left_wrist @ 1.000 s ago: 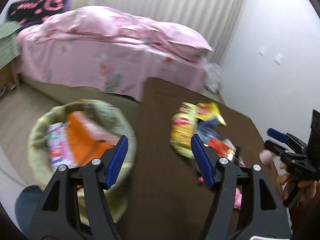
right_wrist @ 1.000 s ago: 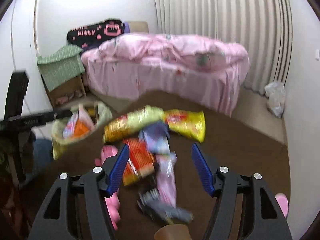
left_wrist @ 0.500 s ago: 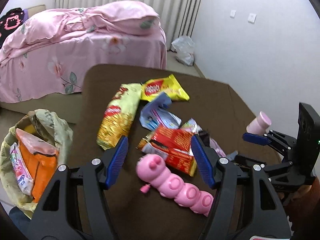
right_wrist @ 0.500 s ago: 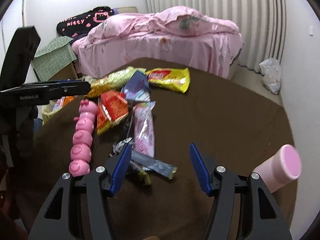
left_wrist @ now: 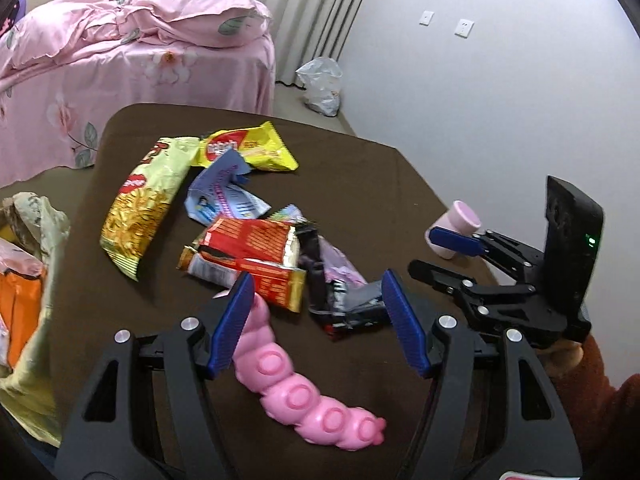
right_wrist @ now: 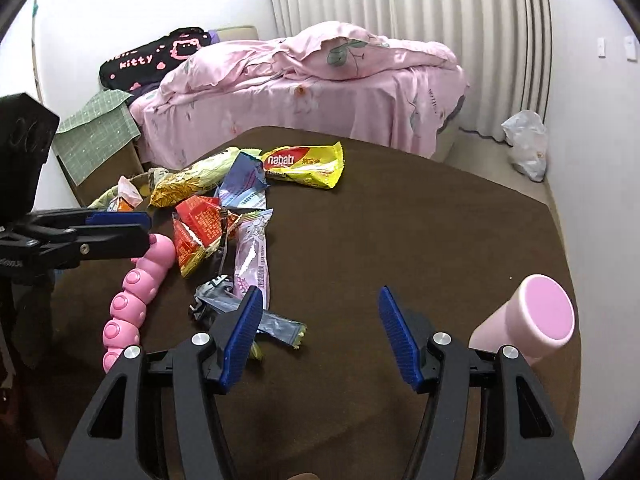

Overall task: Collect trash
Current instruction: 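Move back to the table and grasp the grey-black wrapper with the right gripper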

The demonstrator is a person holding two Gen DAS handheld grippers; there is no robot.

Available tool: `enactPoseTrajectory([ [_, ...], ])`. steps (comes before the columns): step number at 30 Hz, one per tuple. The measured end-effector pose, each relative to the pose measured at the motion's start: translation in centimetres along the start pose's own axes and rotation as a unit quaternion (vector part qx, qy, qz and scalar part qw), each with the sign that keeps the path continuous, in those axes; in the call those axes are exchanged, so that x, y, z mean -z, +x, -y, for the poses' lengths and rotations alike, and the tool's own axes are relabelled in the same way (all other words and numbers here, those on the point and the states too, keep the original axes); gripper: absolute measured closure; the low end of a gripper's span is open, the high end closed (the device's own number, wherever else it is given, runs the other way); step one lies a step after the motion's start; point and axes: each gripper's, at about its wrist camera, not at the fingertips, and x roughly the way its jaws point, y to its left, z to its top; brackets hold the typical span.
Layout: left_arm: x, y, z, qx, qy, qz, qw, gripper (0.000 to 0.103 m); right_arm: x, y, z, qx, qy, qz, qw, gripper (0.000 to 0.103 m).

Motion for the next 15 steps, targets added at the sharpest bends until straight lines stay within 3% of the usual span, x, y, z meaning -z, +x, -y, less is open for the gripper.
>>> enactPoseTrajectory([
  [5, 1.4, 0.7, 1.4, 0.003, 0.036, -0.027, 0.9990, 0.041, -0.1, 0.5, 0.2, -0.001, 0.010, -0.001, 1.000, 0.046],
  [7, 1.9, 1.3, 1.2, -0.014, 0.042, -0.044, 0.9981, 0.042, -0.2, 0.7, -0.4, -0.009, 0.006, -0.004, 1.000, 0.046],
  [15, 1.8, -0.5, -1.2, -0.079, 0.032, -0.031, 0.9959, 0.042, -0.3, 1.2, -3.0, -0.060, -0.036, -0.013, 0.997, 0.046],
])
